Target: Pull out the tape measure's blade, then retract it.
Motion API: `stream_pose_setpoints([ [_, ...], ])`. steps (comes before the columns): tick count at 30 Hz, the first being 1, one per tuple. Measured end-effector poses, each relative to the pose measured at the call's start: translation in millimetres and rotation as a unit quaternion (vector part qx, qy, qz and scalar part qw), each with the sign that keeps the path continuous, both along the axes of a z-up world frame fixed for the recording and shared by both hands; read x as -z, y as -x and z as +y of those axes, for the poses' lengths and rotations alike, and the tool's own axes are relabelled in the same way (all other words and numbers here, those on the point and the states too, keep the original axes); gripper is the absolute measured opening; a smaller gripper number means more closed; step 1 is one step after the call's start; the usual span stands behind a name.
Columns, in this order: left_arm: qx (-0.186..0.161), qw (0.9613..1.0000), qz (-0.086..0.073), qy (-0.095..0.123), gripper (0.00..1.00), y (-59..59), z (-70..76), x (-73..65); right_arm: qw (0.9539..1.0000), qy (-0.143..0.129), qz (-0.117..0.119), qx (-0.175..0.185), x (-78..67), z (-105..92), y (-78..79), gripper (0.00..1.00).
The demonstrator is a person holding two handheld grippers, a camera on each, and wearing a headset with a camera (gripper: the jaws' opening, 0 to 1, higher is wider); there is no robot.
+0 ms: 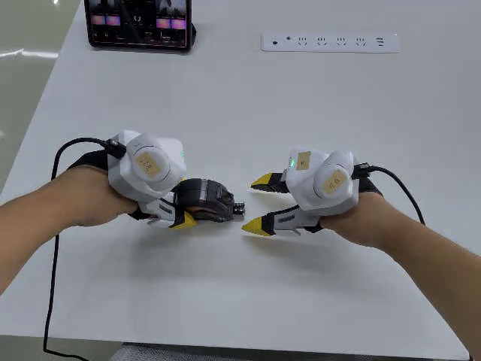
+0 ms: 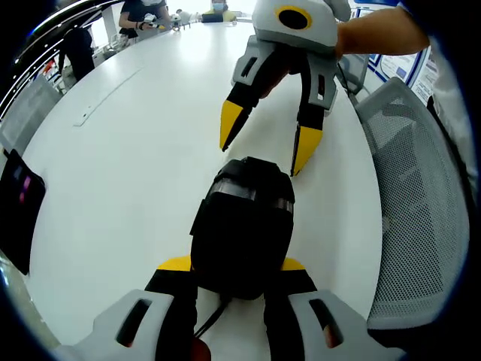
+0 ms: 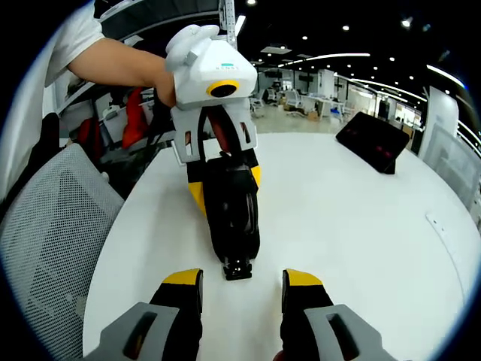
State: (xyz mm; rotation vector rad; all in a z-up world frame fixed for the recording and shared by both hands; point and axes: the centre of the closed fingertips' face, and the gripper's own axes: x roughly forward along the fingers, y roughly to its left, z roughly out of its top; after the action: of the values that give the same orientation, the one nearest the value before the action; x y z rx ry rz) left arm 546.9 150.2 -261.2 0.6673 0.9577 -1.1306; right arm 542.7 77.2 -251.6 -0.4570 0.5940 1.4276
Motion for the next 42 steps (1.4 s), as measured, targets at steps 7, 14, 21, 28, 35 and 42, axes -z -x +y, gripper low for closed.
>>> stream_pose_setpoints([
  [7, -0.002, 1.0000, 0.001, 0.001, 0.29, 0.8, -0.5, -0.9, 0.9999, -0.003, -0.002, -0.010, 2.2, 5.2, 0.5, 0.31],
  [14, -0.003, 1.0000, 0.002, 0.004, 0.29, 1.0, -0.7, -1.0, 0.9999, -0.006, -0.001, -0.015, 5.0, 8.8, -0.3, 0.24],
  [21, -0.002, 1.0000, 0.004, 0.005, 0.29, 1.0, -1.2, -0.7, 0.9997, -0.007, -0.006, -0.023, 8.2, 11.5, -0.4, 0.18],
  [28, -0.001, 1.0000, 0.006, 0.006, 0.29, 0.3, -1.3, 0.3, 0.9995, -0.008, -0.008, -0.030, 10.4, 13.6, 0.8, 0.16],
  [35, -0.002, 0.9999, 0.006, 0.008, 0.29, 0.1, -2.1, 0.6, 0.9993, -0.007, -0.010, -0.034, 13.2, 15.6, 3.1, 0.13],
  [42, -0.002, 0.9999, 0.006, 0.010, 0.29, -0.1, -2.4, 1.0, 0.9995, -0.015, -0.006, -0.025, 14.5, 15.2, 3.3, 0.13],
])
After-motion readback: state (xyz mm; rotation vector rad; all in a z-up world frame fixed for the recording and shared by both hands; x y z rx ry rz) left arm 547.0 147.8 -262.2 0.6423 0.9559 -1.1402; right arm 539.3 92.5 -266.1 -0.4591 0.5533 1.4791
